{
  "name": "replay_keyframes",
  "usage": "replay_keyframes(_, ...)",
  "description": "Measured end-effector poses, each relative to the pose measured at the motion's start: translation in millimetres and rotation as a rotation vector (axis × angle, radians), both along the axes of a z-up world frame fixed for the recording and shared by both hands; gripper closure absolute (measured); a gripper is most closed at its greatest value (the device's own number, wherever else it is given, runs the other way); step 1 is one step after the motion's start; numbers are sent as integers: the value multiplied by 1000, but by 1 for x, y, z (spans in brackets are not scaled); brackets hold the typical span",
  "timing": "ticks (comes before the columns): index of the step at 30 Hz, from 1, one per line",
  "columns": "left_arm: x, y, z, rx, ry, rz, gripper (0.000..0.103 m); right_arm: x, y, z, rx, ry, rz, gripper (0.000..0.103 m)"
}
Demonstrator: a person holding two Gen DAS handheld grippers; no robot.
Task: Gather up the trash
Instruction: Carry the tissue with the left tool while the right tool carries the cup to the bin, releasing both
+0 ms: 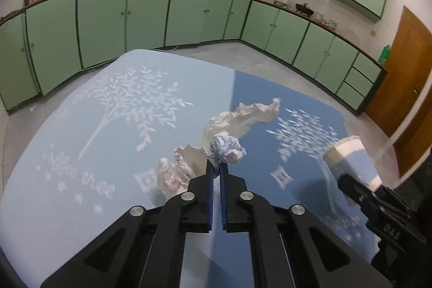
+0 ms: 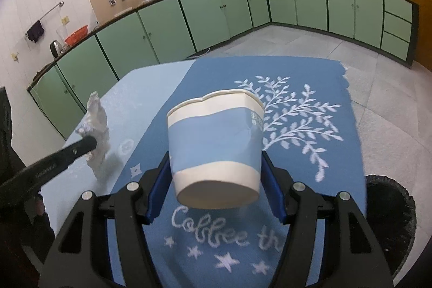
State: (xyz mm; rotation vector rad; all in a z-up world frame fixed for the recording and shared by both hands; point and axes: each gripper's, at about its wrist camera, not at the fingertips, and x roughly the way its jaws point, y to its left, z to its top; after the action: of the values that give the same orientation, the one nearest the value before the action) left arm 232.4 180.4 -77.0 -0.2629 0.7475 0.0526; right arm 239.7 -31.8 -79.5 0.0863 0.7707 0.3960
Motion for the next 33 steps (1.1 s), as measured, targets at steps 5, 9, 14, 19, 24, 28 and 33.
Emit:
replay_keyframes(5, -18, -29, 11, 8, -14, -51, 99, -17, -22, 13, 9, -22, -14, 42)
replay_keyframes(9, -28, -62, 16, 18, -24, -109, 99, -35, -47, 27, 21, -46, -35, 42)
replay_keyframes(14, -37, -98, 24, 25, -41, -175, 99, -58, -80, 40, 7, -79, -66, 42)
replay_keyframes(19, -43, -137, 27, 22, -48, -251, 99, -75, -118, 45, -11, -101, -119, 42)
replay_keyframes(24, -46, -182, 28, 25, -55, -335, 99, -90, -162, 43, -25, -106, -196, 42)
replay_keyframes(28, -43, -211, 25, 21, -56, -382, 99, -98, -195, 36, -37, -99, -260, 42)
replay_keyframes(33, -40, -249, 20, 27, -60, -431, 99, -107, -231, 27, -52, -88, -330, 42)
